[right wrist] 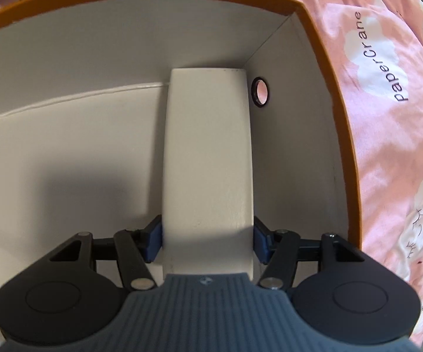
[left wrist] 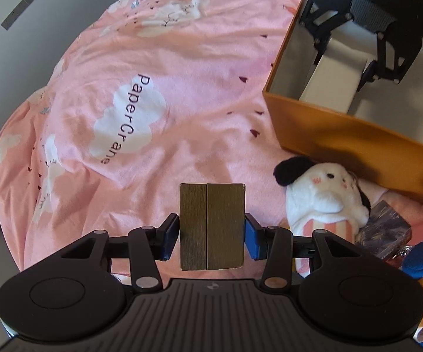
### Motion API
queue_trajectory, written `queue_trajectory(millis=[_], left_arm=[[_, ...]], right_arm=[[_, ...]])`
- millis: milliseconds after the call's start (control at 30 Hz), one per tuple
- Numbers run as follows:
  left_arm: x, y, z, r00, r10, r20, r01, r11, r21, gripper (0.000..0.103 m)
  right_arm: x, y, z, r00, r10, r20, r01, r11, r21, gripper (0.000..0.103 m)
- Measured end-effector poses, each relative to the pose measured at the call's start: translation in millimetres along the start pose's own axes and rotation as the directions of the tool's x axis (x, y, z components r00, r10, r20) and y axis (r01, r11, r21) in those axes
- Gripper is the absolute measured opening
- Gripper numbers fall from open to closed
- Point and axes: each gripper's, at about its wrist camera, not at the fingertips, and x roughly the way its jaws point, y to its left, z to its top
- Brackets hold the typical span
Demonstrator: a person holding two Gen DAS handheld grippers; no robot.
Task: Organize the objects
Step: 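Lower the white block into the orange box with the right gripper while the left gripper grasps the brown cube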
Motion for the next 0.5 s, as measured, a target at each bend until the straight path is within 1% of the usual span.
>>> queue_trajectory(millis=[133,167,233,267,333,367,433,500], left_arm=[[-10,-4,5,1.0,0.009,0.019,-0.009,1.0,0.026,0.053],[-11,-5,6,1.0,0.013,0.019,-0.013,0.999,0.034,0.053],[-14,-9,7,1.0,0.017,0.021,-0.017,0.999,0.044,0.053],[-15,-10,8,1.0,0.017,0.023,-0.018,0.999,0.048,0.053],[-17,-12,10,0.999,0.019,0.03,-0.021,0.998,0.052,0.053],[-20,-13,11,0.999,0.019,0.032,-0.021,0.998,0.053,0.053],[-23,-14,13,0.999,0.019,0.038,-0.022,0.998,0.056,0.053],[-27,-15,16,0.999,0.019,0.047,-0.022,0.998,0.059,0.053]], right_arm=[[2,2,1,1.0,-0.018,0.001,0.018,1.0,-0.013,0.061],[1,1,1,1.0,-0.023,0.004,0.023,1.0,0.002,0.062],[-2,-2,-1,1.0,-0.014,0.013,0.013,0.998,0.061,0.066],[-4,-6,-3,1.0,-0.001,0.024,-0.001,0.995,0.103,0.071],[-9,-15,-6,0.999,0.024,0.037,-0.031,0.979,0.2,0.074],[-10,-19,-8,0.999,0.039,0.033,-0.046,0.969,0.243,0.077],[-10,-27,-12,0.998,0.06,0.003,-0.057,0.947,0.316,0.08],[-7,-33,-15,0.997,0.072,-0.042,-0.051,0.928,0.37,0.08]])
